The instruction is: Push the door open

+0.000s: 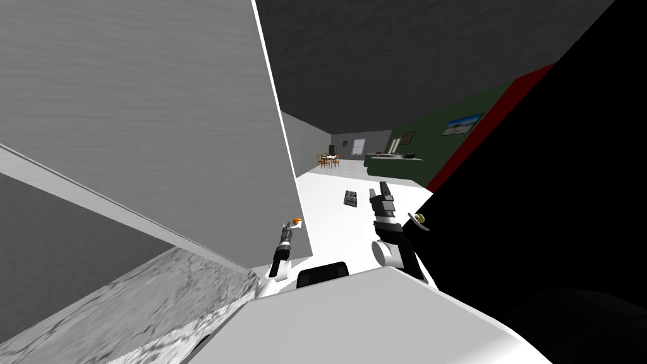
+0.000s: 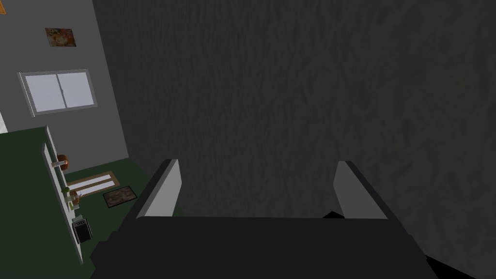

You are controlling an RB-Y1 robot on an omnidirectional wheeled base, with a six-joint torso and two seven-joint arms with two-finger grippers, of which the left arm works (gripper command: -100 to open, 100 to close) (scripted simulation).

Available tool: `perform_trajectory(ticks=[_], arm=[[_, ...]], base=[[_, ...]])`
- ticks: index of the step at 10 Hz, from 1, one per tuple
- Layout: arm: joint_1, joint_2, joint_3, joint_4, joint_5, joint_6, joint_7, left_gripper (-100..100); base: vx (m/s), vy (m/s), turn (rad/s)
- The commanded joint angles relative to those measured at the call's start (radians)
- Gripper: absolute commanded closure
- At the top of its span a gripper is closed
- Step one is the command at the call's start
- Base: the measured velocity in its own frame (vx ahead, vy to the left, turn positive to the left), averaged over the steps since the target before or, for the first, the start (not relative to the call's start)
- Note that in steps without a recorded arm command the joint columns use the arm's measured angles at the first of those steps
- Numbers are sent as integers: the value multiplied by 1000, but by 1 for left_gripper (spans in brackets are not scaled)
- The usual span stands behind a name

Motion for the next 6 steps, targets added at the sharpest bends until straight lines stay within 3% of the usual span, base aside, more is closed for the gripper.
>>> perform_trajectory(ticks=[1, 6], arm=[[-10, 10, 17, 0, 9, -3, -6, 100], [-9, 23, 51, 2, 28, -5, -18, 100]], base=[[162, -65, 44], [178, -62, 37]])
